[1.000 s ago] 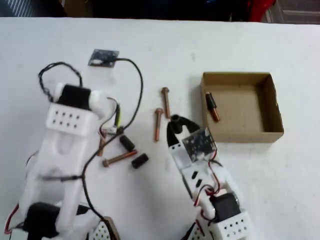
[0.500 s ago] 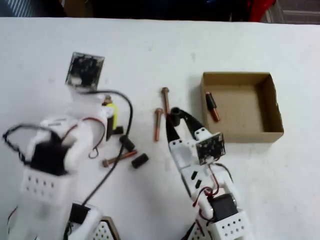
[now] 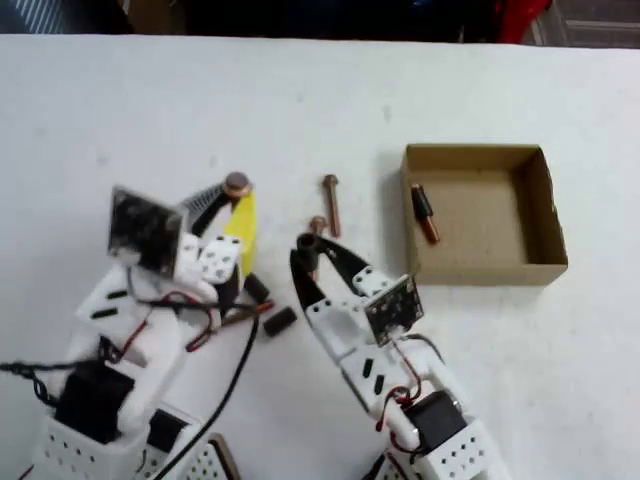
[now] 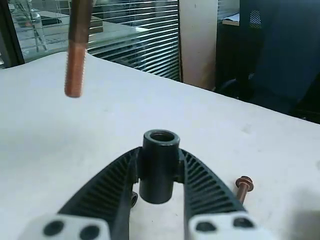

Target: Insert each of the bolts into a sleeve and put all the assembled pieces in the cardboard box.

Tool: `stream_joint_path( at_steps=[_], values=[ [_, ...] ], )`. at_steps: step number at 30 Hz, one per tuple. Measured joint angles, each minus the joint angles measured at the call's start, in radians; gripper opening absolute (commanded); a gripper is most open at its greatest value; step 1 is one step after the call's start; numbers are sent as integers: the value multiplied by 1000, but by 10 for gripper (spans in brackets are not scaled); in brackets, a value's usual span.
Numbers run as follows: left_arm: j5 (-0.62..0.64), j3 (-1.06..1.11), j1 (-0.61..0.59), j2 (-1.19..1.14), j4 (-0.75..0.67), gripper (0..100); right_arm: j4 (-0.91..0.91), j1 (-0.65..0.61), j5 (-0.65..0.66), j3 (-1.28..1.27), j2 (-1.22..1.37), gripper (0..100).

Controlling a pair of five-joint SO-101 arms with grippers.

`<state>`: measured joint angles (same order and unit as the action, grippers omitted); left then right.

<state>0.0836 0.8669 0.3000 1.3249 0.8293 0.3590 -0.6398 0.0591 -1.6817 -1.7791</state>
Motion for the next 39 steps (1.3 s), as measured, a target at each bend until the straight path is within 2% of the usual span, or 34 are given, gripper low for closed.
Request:
stream_joint_path(
  at_steps=[6, 11, 16, 31, 35, 39],
  values=[
    [0, 129, -2, 106, -144, 23, 37, -3, 0, 0, 0, 17],
    [0, 295, 75, 173, -344, 23, 37, -8, 3, 0, 0, 17],
    [0, 393, 147, 233, -451, 23, 37, -8, 117, 0, 0, 17],
    [5, 410, 157, 262, -468, 23, -54, -44, 140, 0, 0, 17],
    [84, 410, 160, 262, -468, 24, -72, -43, 140, 0, 0, 17],
    [107, 410, 160, 262, -468, 24, -72, -43, 140, 0, 0, 17]
  ],
)
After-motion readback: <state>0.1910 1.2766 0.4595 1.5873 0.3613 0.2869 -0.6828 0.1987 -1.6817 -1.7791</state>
